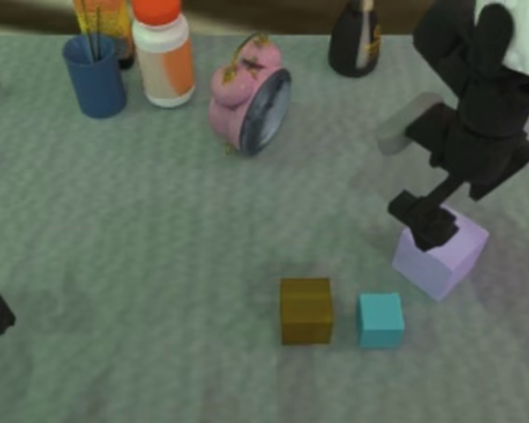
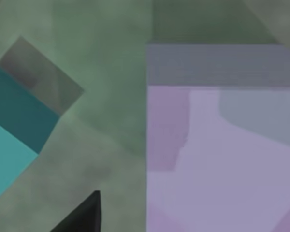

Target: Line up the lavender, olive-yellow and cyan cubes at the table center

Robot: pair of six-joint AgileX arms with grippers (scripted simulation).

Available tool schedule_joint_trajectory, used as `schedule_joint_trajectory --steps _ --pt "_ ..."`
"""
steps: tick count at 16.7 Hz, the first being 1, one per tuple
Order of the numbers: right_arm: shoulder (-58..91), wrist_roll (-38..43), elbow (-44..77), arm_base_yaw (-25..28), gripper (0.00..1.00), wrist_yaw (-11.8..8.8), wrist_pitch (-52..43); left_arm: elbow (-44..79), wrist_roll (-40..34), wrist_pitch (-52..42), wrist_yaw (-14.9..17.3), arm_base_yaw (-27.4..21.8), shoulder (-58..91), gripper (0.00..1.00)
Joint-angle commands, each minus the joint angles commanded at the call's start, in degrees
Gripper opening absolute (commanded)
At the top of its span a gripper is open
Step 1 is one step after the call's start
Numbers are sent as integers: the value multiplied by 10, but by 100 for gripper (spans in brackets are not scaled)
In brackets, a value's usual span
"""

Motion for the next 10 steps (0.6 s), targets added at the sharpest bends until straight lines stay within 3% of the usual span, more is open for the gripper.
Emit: schedule_joint_trajectory --steps 10 --pt "62 2 -111 3 100 0 174 0 0 0 0 0 0 100"
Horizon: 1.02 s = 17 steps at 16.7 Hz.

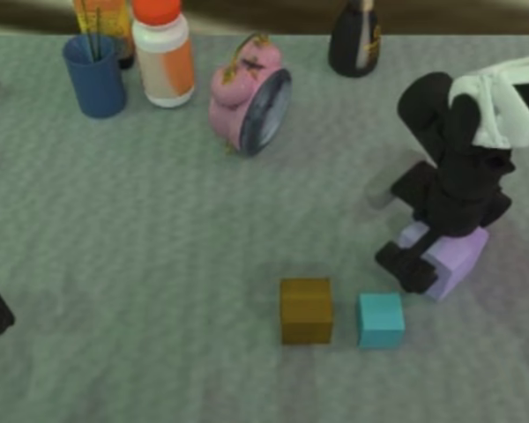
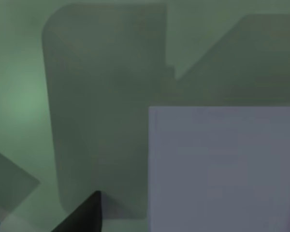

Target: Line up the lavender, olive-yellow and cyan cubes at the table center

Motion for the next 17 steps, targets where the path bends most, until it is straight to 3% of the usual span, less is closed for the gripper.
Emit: schedule_joint_trajectory --steps 3,16,17 --pt "0 0 0 0 100 0 0 0 0 0 0 0 0 100" --pt "0 0 0 0 2 0 0 0 0 0 0 0 0 100" --pt "0 0 0 0 0 0 0 0 0 0 0 0 0 100"
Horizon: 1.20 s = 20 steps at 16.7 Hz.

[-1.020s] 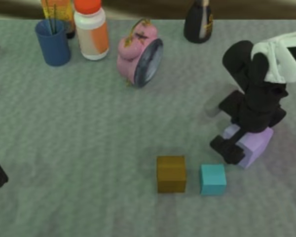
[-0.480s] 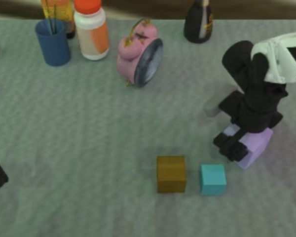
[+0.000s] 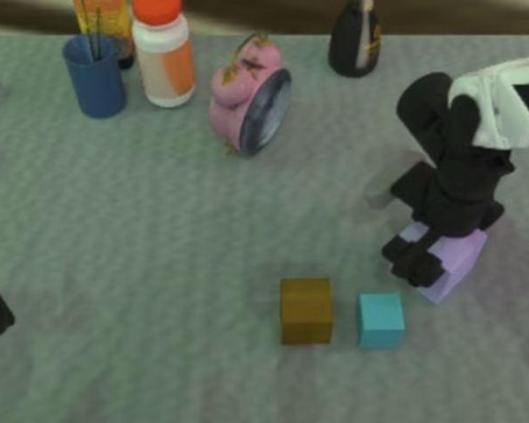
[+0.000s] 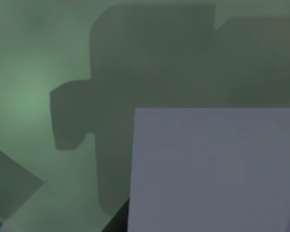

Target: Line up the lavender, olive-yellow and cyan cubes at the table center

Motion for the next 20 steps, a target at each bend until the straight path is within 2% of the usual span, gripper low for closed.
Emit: schedule_joint_trajectory --steps 9,16,20 --pt "-4 1 2 -1 0 -1 -4 0 0 0 0 0 0 100" --pt "-50 0 78 3 0 -1 -129 0 0 0 0 0 0 100" --pt "-59 0 88 4 0 -1 -144 0 0 0 0 0 0 100"
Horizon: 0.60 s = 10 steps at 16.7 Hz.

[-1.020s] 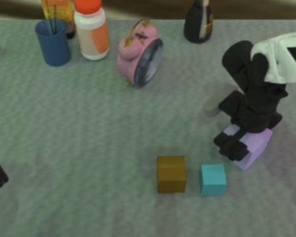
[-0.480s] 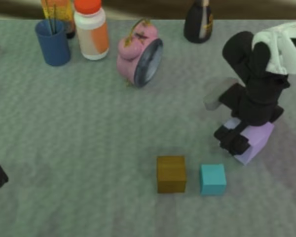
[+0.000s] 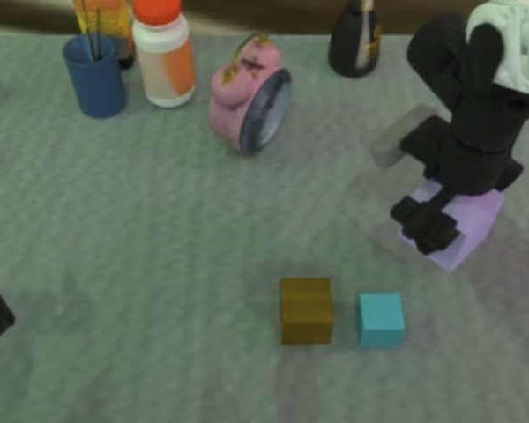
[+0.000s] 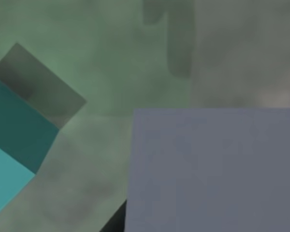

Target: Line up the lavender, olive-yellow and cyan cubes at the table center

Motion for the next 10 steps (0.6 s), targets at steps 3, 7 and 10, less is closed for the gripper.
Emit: schedule_joint_trajectory --steps 3,7,10 --pt "8 -2 7 4 0 0 -3 0 0 0 0 0 0 100" --pt "68 -29 95 66 0 0 -50 0 0 0 0 0 0 100" --pt "135 -58 221 136 0 1 -104 0 0 0 0 0 0 100"
